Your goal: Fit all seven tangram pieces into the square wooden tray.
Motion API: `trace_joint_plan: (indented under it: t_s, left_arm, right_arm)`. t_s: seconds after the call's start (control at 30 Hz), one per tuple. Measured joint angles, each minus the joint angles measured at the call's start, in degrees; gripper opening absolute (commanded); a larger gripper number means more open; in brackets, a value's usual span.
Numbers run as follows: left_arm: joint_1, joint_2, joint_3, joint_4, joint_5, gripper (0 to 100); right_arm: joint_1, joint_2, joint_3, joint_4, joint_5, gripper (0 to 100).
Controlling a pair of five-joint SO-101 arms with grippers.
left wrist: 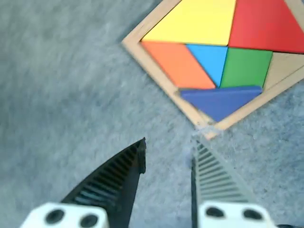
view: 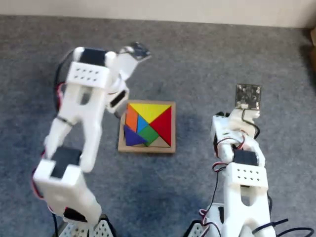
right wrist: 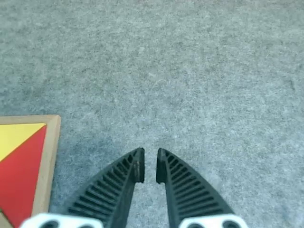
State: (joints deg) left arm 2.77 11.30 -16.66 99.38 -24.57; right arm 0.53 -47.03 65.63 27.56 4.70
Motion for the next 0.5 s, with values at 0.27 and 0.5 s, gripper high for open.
trace_joint_plan:
  t_s: [0.27, 0.5]
  left_arm:
    - [-6.2, -19.7, 22.7, -13.6, 8.4, 16]
    - [-12.5, -28.5, 44.5, -29.6, 18.9, 16]
  right_arm:
    - [-6.8, 0.0, 0.1, 3.0, 0.0, 5.4]
    - [-17.6, 0.0, -7.5, 9.7, 0.4, 5.4]
